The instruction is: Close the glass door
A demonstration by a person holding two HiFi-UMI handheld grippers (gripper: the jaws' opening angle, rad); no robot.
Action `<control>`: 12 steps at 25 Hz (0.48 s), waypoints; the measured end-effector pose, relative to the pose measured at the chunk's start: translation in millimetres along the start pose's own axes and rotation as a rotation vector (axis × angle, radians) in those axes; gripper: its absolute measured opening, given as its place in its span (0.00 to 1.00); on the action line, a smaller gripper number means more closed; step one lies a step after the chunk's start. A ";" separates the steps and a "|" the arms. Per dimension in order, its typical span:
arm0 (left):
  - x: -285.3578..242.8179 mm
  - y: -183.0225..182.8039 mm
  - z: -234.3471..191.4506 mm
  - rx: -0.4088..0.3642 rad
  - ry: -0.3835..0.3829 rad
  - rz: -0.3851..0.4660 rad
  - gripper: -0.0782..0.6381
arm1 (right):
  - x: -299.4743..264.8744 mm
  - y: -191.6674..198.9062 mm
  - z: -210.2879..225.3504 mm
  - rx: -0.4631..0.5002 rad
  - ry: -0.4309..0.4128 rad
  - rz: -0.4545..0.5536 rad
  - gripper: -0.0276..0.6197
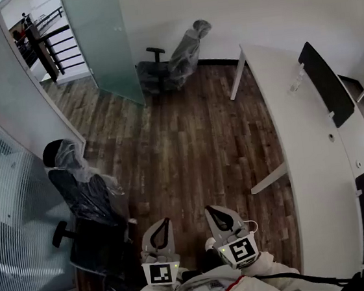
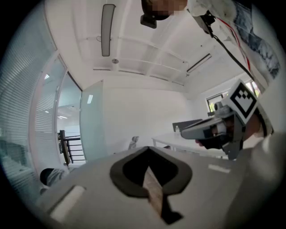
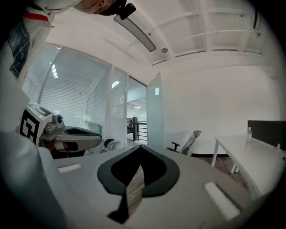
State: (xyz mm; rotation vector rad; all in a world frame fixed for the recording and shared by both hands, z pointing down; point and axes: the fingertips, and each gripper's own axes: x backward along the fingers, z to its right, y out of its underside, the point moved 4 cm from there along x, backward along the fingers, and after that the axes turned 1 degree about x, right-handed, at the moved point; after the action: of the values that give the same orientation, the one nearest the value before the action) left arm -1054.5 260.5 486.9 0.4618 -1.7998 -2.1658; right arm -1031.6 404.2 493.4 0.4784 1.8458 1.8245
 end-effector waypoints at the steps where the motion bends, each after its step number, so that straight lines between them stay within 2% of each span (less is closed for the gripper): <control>1: -11.8 -5.7 10.1 -0.012 0.014 -0.004 0.11 | 4.4 -1.7 15.7 -0.001 0.008 0.013 0.05; 3: -34.4 -15.4 27.3 -0.026 0.033 -0.009 0.11 | 10.4 -7.9 44.1 -0.004 0.020 0.031 0.05; 6: -62.8 -25.5 41.5 0.006 0.036 0.011 0.11 | 11.0 -19.6 76.1 -0.008 0.036 0.053 0.05; 12: -97.2 -33.6 60.1 0.001 0.081 0.014 0.11 | 10.1 -20.5 106.6 -0.021 0.073 0.078 0.05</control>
State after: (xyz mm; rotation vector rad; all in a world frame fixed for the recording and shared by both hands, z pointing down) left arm -992.0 360.5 470.0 0.5280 -1.7563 -2.1052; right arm -976.9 496.6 474.2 0.4883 1.8776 1.9349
